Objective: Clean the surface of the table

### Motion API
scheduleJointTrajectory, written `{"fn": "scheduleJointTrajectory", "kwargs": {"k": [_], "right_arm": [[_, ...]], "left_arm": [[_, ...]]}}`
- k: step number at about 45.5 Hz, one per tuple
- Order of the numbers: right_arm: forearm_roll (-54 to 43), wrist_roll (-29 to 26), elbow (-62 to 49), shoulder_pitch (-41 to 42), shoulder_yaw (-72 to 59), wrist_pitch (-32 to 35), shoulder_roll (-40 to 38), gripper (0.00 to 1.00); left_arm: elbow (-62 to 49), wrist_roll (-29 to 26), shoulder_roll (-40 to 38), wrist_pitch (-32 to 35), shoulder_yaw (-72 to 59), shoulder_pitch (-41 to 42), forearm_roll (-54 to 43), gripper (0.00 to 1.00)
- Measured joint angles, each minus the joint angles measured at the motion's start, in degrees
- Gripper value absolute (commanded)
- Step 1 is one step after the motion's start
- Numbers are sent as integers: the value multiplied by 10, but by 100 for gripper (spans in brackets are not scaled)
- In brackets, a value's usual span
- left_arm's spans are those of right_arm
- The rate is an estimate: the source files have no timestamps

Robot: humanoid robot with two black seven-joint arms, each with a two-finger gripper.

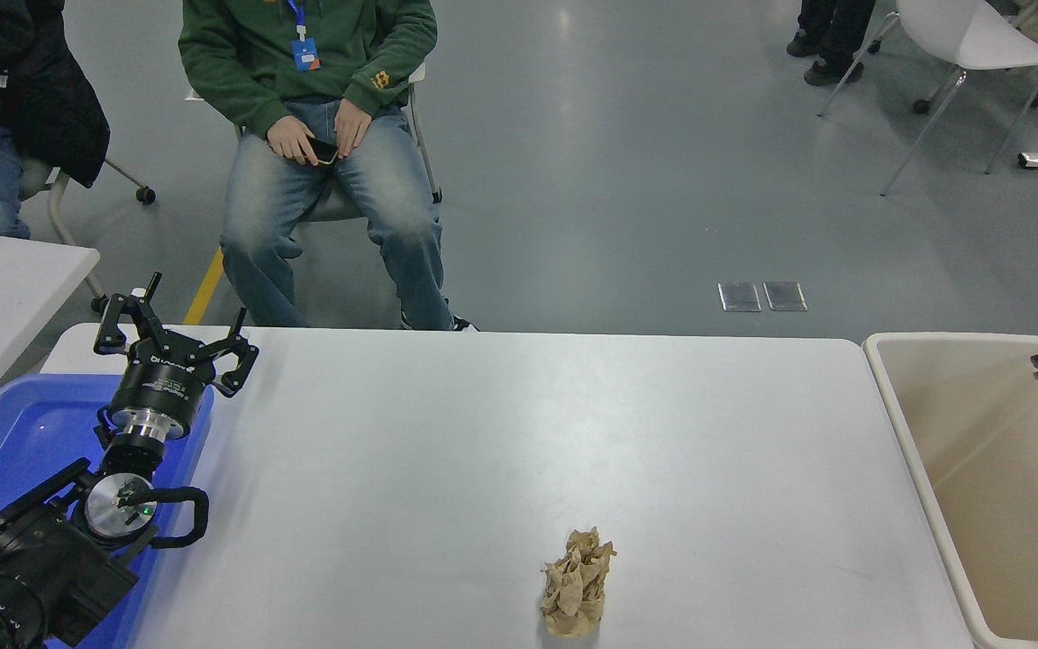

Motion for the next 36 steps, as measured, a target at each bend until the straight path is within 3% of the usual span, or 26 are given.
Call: {"fn": "scheduleJointTrajectory", "kwargs": {"k": [10, 36], "right_arm": [[0, 1, 18, 15, 28, 5, -7, 100], [-8, 5, 227, 69, 120, 20, -100, 100]], "left_arm": [[0, 0, 0, 0, 0, 0, 0, 100], [0, 0, 0, 0, 0, 0, 0, 100]]}}
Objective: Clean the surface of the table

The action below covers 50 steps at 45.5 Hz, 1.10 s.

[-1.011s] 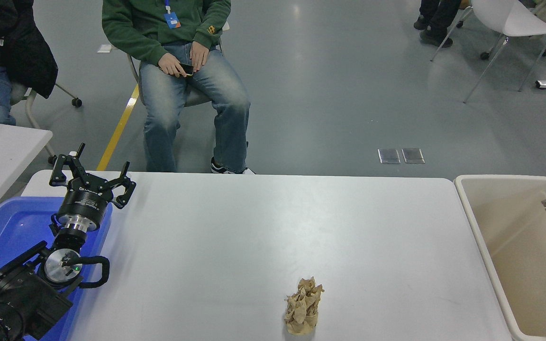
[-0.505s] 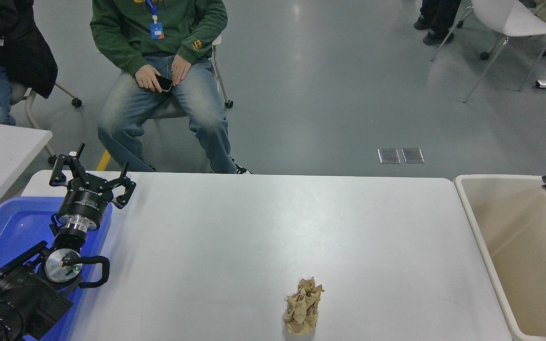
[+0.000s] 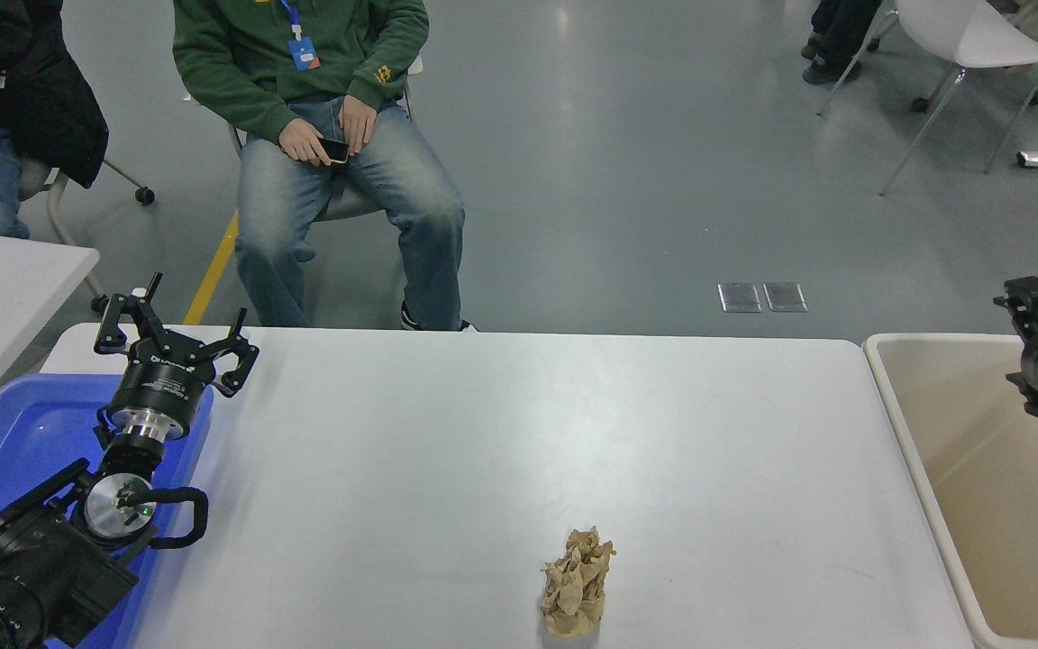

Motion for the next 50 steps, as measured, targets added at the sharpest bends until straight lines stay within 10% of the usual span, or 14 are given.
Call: {"fn": "scheduleJointTrajectory", "kwargs": {"k": [50], "right_arm": [[-80, 82, 282, -33, 134, 25, -11, 100]], "left_arm": [[0, 0, 0, 0, 0, 0, 0, 100]]}}
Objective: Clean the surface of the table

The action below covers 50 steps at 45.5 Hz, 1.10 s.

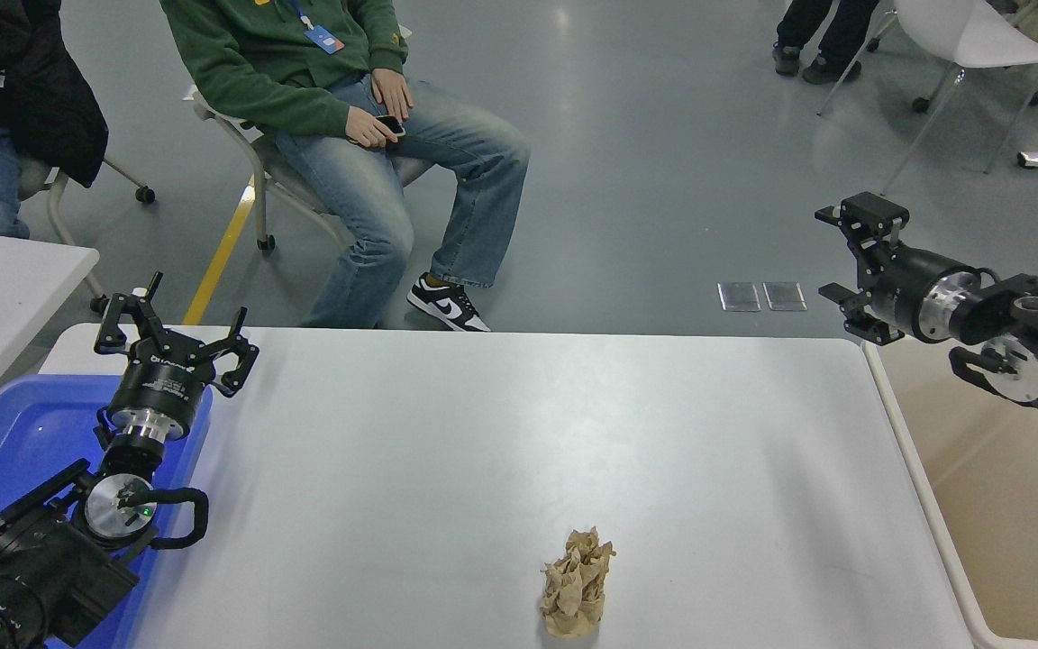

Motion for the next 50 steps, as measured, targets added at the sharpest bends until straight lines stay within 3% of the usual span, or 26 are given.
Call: {"fn": "scheduleJointTrajectory", "kwargs": {"k": [50], "right_arm": [[-85, 41, 158, -124, 119, 1, 18, 100]], "left_arm": [[0, 0, 0, 0, 0, 0, 0, 100]]}}
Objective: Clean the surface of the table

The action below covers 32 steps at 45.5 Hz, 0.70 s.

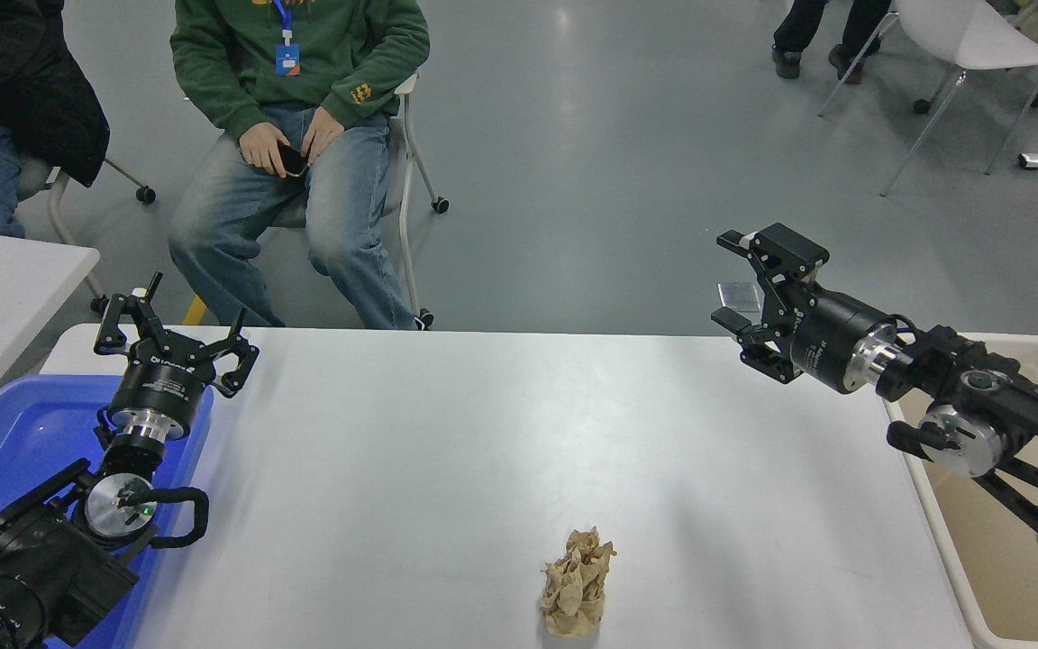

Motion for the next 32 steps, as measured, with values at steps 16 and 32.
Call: {"fn": "scheduleJointTrajectory", "kwargs": {"k": [16, 32], "right_arm": [[-19, 4, 25, -9, 5, 0, 3, 100], [-23, 5, 28, -11, 12, -1, 5, 100]], "left_arm": [[0, 0, 0, 0, 0, 0, 0, 100], [0, 0, 0, 0, 0, 0, 0, 100]]}}
